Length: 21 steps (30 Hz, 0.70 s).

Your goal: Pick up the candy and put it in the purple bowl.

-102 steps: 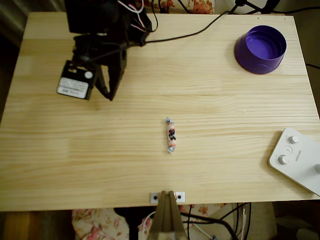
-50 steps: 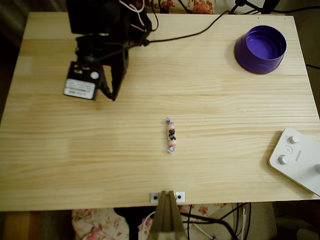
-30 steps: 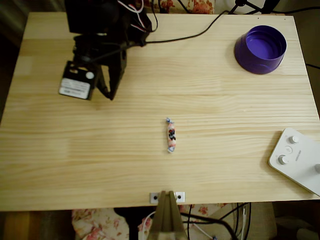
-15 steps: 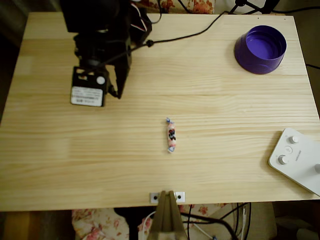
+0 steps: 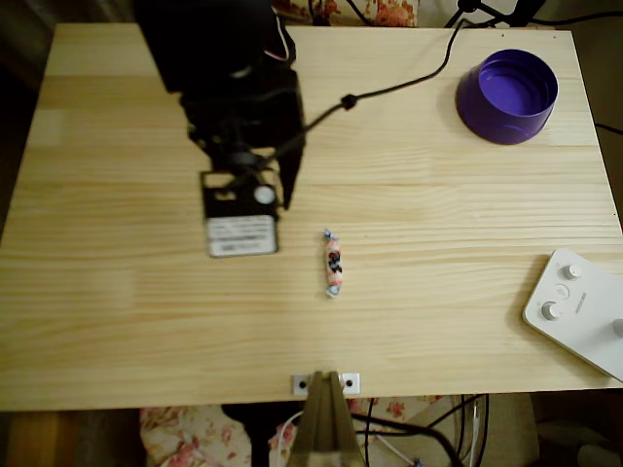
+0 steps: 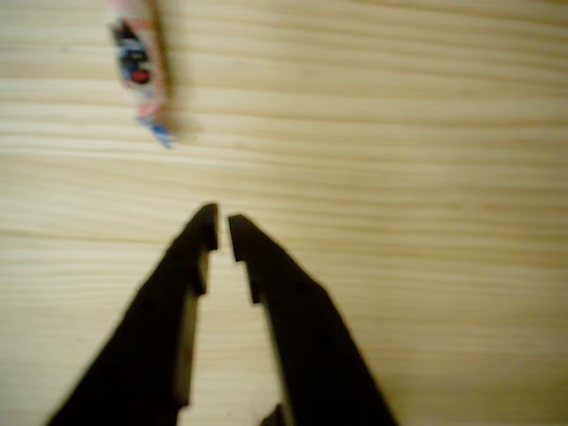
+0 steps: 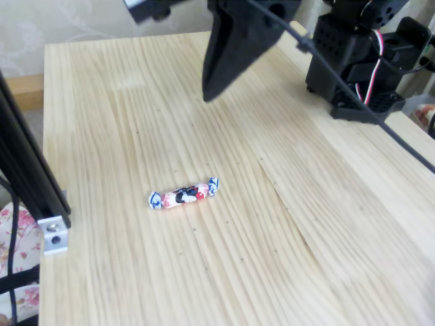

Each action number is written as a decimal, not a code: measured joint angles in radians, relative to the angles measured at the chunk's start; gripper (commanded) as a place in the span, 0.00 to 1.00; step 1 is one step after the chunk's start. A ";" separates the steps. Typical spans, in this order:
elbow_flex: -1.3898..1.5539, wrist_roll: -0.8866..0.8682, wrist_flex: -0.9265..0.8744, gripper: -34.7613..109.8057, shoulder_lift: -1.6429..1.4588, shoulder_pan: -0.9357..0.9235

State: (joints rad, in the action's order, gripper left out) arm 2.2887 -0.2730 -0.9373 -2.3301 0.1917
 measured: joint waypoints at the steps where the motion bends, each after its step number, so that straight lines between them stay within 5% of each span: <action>1: -0.009 0.000 0.009 0.24 0.015 0.018; 16: -0.371 -0.066 0.057 0.28 0.554 0.115; 21: -0.426 -0.069 0.057 0.36 0.644 0.118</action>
State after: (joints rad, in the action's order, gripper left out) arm 1.8623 -0.3421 -0.8805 -1.6858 0.3099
